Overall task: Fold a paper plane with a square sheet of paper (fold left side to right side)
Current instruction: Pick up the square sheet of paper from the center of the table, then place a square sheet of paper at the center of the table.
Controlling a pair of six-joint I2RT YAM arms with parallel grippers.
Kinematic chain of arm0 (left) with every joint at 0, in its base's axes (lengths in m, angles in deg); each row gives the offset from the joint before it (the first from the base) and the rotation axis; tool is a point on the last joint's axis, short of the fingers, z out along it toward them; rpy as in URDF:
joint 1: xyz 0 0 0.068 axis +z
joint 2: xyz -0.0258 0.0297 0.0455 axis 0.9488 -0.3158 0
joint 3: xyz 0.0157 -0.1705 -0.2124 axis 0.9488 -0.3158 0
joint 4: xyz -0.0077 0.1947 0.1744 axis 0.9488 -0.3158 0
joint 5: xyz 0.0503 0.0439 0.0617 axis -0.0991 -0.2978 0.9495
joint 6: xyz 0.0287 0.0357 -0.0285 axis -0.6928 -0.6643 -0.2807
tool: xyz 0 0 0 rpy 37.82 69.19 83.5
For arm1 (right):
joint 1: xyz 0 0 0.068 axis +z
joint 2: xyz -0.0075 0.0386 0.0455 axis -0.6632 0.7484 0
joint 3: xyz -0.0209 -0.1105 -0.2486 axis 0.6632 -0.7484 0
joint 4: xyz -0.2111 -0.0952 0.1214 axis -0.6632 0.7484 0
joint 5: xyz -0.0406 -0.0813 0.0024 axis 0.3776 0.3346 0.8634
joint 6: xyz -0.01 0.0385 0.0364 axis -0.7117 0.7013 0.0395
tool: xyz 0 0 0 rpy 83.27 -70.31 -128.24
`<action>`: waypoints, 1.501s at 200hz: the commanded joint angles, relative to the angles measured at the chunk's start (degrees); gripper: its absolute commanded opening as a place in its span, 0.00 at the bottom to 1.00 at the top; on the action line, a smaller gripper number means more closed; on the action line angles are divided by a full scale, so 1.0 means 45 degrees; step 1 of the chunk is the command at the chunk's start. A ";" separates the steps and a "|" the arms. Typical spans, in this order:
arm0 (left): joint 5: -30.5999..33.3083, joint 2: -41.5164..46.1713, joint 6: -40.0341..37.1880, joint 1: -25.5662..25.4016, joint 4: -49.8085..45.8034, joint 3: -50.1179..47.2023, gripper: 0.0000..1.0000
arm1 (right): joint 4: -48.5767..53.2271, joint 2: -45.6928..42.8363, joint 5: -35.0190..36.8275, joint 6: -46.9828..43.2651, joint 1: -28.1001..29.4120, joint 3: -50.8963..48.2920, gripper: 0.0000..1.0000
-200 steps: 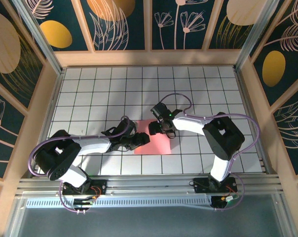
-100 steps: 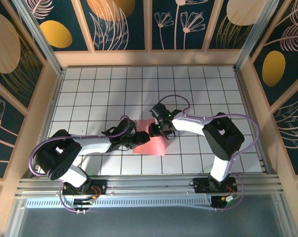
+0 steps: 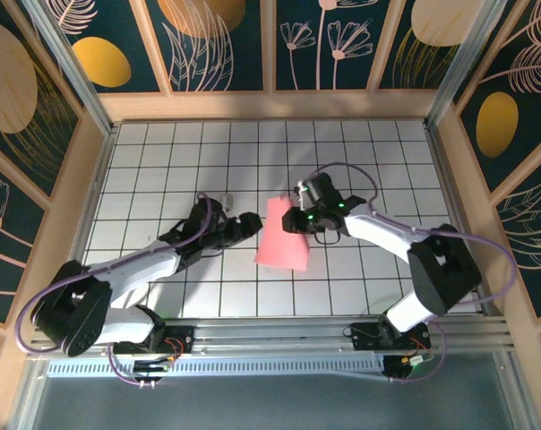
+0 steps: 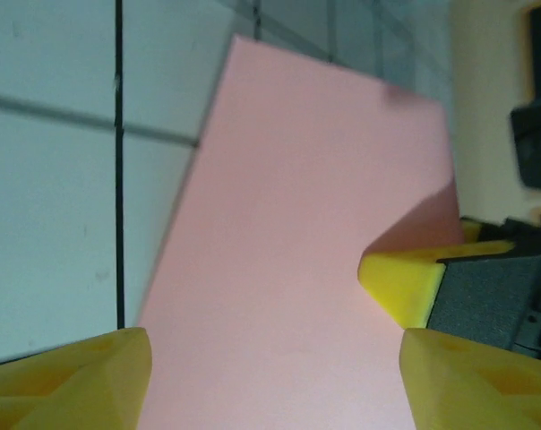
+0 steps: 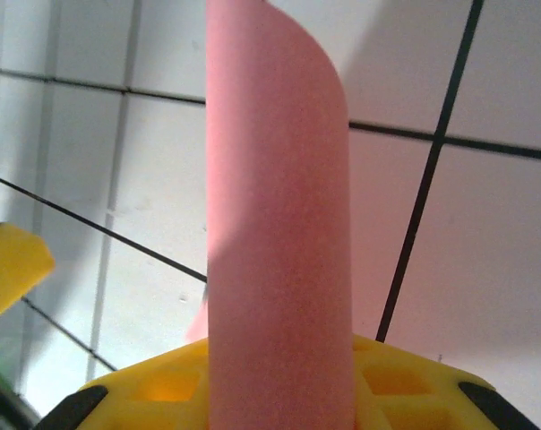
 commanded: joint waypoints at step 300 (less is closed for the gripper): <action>-0.8226 0.1527 -0.3757 0.1329 0.4742 0.1652 0.28 | -0.5538 -0.4747 -0.9121 0.2784 -0.1742 0.0067 0.20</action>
